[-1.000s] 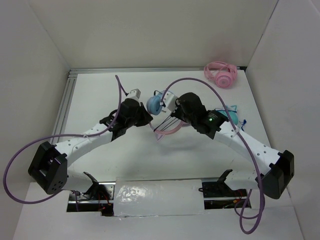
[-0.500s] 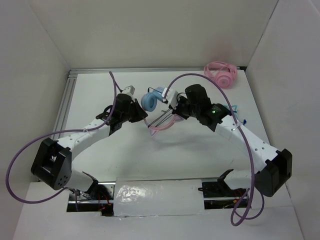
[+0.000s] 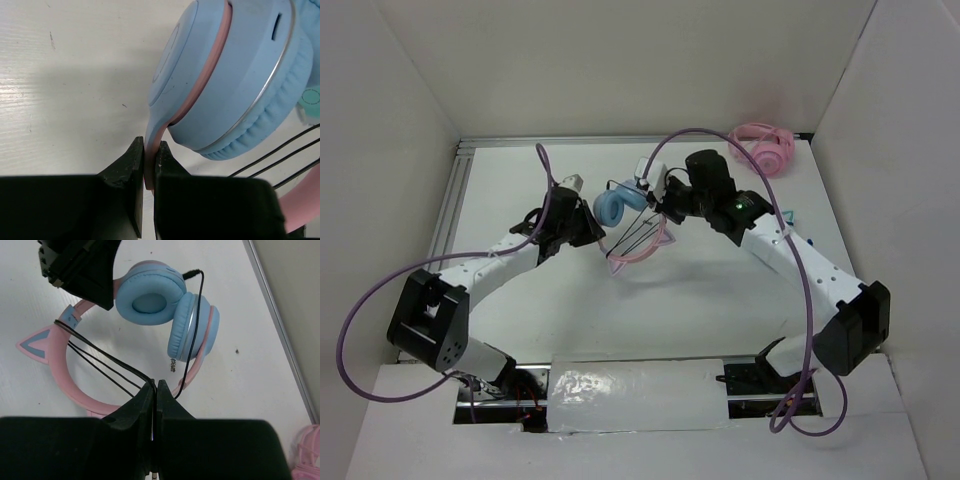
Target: Wrap the headphones
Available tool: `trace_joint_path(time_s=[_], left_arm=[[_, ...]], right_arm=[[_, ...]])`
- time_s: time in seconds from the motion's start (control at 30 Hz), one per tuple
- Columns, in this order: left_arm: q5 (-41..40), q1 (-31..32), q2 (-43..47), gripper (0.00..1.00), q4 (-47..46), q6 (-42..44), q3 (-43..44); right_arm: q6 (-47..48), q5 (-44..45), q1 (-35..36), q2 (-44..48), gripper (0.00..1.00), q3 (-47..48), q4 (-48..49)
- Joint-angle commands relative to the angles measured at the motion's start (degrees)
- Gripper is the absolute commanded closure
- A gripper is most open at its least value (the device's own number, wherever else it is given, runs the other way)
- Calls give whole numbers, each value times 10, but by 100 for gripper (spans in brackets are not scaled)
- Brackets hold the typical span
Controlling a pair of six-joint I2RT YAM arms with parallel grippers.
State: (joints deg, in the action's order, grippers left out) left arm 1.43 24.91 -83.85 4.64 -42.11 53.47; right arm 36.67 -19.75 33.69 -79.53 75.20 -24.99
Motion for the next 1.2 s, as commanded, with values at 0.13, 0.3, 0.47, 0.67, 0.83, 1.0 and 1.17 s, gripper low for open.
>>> trace_joint_path(time_s=[0.13,0.3,0.47,0.67,0.83,1.0,1.17], left_arm=[[-4,-15,47,100,31,65,-43],[-8,-21,65,100,41,62,-43],[-2,-22,63,100,30,72,-39],[29,-36,56,100,16,84,-32],[44,-69,41,100,13,104,-25],[88,-118,26,100,-12,149,-34],[127,-159,-14,100,1,173,-32]], right_arm=[[-79,137,-70,17,100,40,168],[-132,244,-85,18,99,12,216],[-192,298,-85,25,99,-17,235],[-208,277,-98,16,95,-43,259],[-217,149,-122,-46,94,-19,255],[-243,61,-124,-130,95,22,259],[-285,-5,-111,-212,94,83,238]])
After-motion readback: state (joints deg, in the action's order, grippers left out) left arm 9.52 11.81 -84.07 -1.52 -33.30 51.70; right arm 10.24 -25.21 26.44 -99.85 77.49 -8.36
